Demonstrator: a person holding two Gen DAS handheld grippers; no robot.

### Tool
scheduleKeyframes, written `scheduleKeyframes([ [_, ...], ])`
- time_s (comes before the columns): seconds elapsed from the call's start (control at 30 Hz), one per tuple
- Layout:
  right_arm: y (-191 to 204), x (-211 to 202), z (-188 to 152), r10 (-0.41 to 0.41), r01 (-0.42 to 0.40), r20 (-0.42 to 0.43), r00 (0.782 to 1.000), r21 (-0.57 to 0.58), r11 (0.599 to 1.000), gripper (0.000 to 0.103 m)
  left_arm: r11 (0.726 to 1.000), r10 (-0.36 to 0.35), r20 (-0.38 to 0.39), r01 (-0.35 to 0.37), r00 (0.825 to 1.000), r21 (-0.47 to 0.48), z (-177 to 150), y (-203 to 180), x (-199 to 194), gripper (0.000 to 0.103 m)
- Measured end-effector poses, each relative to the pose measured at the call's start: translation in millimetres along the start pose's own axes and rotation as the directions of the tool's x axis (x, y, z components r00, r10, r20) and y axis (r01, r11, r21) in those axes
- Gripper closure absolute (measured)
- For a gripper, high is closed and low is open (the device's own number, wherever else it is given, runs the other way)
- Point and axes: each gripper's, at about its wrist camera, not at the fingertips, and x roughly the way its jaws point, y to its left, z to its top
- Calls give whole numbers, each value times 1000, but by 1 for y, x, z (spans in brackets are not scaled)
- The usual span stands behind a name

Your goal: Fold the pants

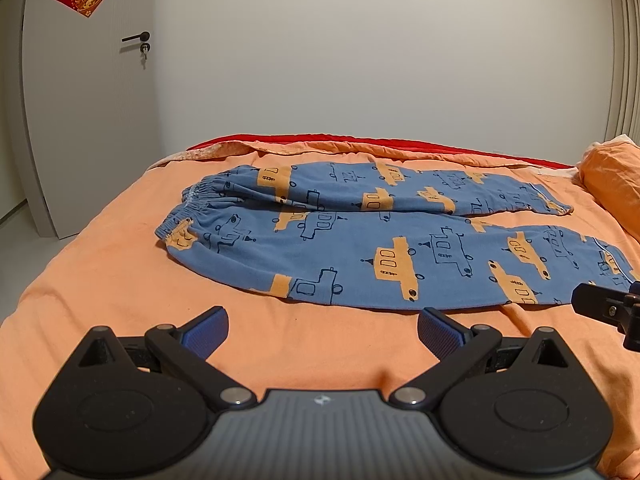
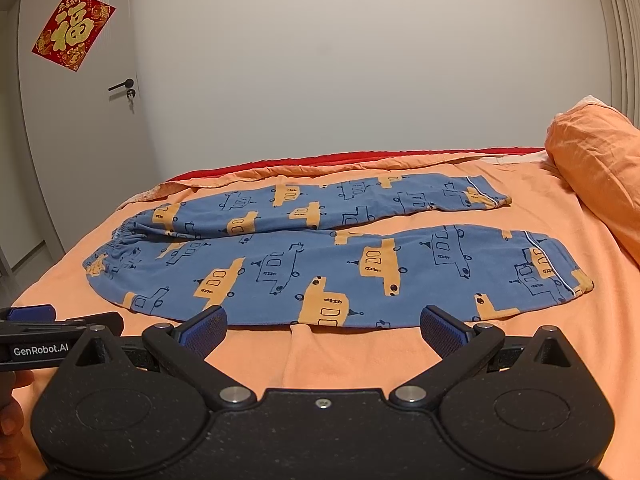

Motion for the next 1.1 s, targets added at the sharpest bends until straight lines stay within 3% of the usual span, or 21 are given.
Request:
scheduleKeyframes([
  [1.1,-1,2,-1,1,-1,-11,1000,1,1000,0,1000,-2,-40,2,999,-14,3,1,6,0],
])
